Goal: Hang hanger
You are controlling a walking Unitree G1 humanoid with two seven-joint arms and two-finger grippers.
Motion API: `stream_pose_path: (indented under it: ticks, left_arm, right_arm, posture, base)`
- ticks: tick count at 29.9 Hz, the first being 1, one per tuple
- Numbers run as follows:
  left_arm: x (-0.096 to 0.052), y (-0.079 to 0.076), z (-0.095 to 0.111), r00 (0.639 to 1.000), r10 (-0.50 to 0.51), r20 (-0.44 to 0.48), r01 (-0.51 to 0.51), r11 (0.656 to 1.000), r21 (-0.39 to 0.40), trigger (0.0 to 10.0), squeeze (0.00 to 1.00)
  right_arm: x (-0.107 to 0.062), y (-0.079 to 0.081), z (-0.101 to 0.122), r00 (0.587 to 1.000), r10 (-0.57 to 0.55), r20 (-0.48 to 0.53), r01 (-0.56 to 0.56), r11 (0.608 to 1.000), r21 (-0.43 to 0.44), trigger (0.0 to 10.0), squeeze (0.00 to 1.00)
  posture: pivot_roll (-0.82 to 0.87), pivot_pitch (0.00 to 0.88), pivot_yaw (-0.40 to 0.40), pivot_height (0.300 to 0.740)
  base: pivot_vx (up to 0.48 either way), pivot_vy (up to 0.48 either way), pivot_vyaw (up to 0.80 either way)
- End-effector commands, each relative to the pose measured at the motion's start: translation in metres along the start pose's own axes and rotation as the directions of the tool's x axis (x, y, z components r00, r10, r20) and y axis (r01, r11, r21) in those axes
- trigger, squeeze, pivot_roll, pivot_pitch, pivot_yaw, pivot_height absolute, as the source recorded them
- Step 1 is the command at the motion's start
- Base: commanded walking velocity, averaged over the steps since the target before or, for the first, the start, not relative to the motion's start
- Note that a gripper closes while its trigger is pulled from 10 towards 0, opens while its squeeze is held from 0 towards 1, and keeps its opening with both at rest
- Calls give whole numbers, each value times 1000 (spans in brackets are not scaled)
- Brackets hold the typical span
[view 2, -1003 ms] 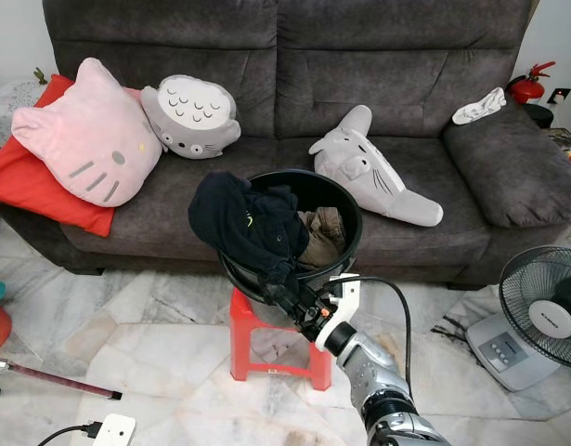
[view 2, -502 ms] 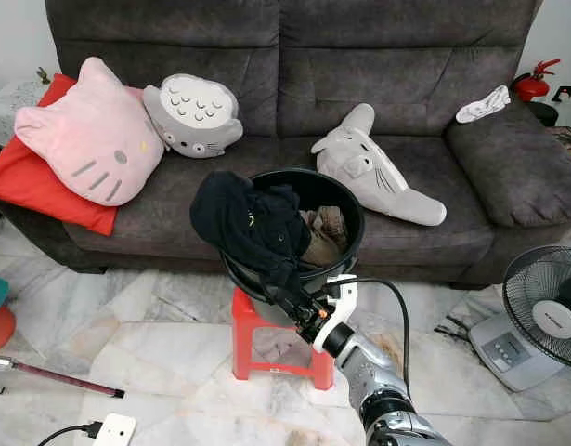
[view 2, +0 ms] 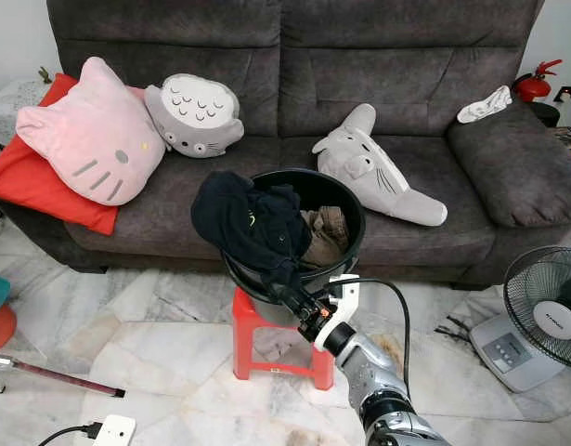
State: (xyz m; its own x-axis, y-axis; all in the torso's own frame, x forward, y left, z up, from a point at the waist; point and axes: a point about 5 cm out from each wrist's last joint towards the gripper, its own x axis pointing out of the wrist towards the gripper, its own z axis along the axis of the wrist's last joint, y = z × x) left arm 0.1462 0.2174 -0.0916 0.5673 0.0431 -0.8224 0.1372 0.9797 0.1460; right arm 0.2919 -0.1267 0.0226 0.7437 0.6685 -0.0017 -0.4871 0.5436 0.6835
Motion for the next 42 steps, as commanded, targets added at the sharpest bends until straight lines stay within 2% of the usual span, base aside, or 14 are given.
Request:
stream_pose_path:
  ticks: [1,8,20,21,22,23,24,26,30,31,34,38,39,42]
  left_arm:
    - [-2,2,-8,999,3,-36,-2,1000,6,10000,0]
    - [-2,2,-8,999,3,-41,-3,1000,6,10000,0]
    - [-3,2,-12,998,6,-56,-6,1000,4,10000,0]
    - [-3,3,-12,998,7,-57,-6,1000,3,10000,0]
    - [-3,3,-12,998,7,-57,-6,1000,3,10000,0]
    - [-3,3,-12,998,7,-59,-7,1000,3,10000,0]
    - [-3,3,-12,998,8,-59,-8,1000,2,10000,0]
    - [-3,3,-12,998,9,-59,-9,1000,1,10000,0]
    - [-3,3,-12,998,7,-61,-7,1000,1,10000,0]
    - [-3,3,-12,998,7,-61,-7,1000,1,10000,0]
    - [-3,3,-12,998,4,-64,-4,1000,0,10000,0]
    - [-2,2,-12,998,-3,-66,3,1000,-4,10000,0]
    - [-2,2,-11,998,-8,-67,8,1000,-4,10000,0]
    - [-2,2,-11,998,-9,-68,9,1000,-4,10000,0]
  right_arm:
    - [3,1,4,1000,-1,25,1,1000,-1,0,0]
    - [7,5,15,997,29,78,-26,999,-45,0,0]
    - [18,20,43,984,109,143,-76,973,-219,0,0]
    - [19,22,47,983,113,142,-73,964,-256,9216,0]
    - [19,22,47,983,113,142,-73,964,-256,9216,0]
    - [19,25,49,982,127,137,-83,955,-285,10000,0]
    - [19,29,54,980,145,134,-95,940,-327,10000,0]
    - [19,31,57,979,155,135,-100,933,-345,10000,0]
    - [15,49,71,963,244,116,-172,885,-432,10000,0]
    - [15,49,71,963,244,116,-172,885,-432,10000,0]
    - [9,59,74,958,274,85,-201,854,-480,10000,0]
    - [3,59,81,969,232,87,-151,832,-533,10000,0]
    - [-4,58,87,980,188,68,-112,799,-590,10000,0]
    - [-9,53,98,994,98,53,-38,745,-666,10000,0]
  posture:
    - [-9,11,28,740]
    - [-8,11,28,740]
    - [-17,6,28,740]
    - [-18,6,28,740]
    - [-18,6,28,740]
    - [-18,7,28,740]
    - [-17,7,27,740]
    - [-18,9,28,740]
    - [-19,9,28,740]
    - [-19,9,28,740]
    - [-32,9,27,740]
    - [-37,9,28,740]
    - [-41,8,30,740]
    - [-45,9,31,740]
  base:
    - [0,0,0]
    - [0,0,0]
    - [0,0,0]
    - [0,0,0]
    - [0,0,0]
    - [0,0,0]
    - [0,0,0]
    - [0,0,0]
    - [0,0,0]
    - [0,0,0]
    - [0,0,0]
    - [0,0,0]
    - [0,0,0]
    - [0,0,0]
